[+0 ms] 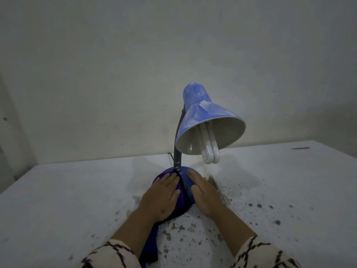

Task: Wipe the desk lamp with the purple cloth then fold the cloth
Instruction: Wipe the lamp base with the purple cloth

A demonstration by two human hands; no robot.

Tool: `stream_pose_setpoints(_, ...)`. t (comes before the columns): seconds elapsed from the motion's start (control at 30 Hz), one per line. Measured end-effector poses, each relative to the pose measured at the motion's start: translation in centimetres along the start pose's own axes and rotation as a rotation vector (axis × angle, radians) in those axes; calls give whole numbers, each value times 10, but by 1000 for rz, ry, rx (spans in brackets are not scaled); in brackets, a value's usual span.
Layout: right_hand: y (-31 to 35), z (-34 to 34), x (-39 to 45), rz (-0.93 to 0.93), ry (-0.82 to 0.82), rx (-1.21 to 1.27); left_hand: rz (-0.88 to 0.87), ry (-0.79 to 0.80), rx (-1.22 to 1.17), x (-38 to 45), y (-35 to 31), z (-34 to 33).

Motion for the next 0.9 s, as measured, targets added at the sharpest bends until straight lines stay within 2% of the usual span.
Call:
stream_pose_setpoints(0.1, 2, 1, -2, 7, -5, 154, -17, 9, 45, 1, -5, 0)
stream_pose_setpoints(0.2, -1, 0, -3, -32, 9, 179, -41, 12, 75, 5, -14, -1)
stream_pose_setpoints(0.67, 3, 2, -6, -23, 0, 94, -47, -135, 18, 8, -23, 11)
stream_pose_setpoints(0.77, 0, 1, -4, -36, 8, 27, -1, -192, -24, -4, -9, 12)
stream_pose_setpoints(0.9, -3, 1, -2, -49, -7, -11, 84, -191, -50, -6, 3, 10)
Point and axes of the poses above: each hand's wrist, its own x-axis towards the middle knuckle, its own z-axis out of the back of the hand, y = z × x, the point moved 9 cm from there along x, towards the middle knuckle, and after that the axes turned 8 degrees about y, right-handed, at the moved point
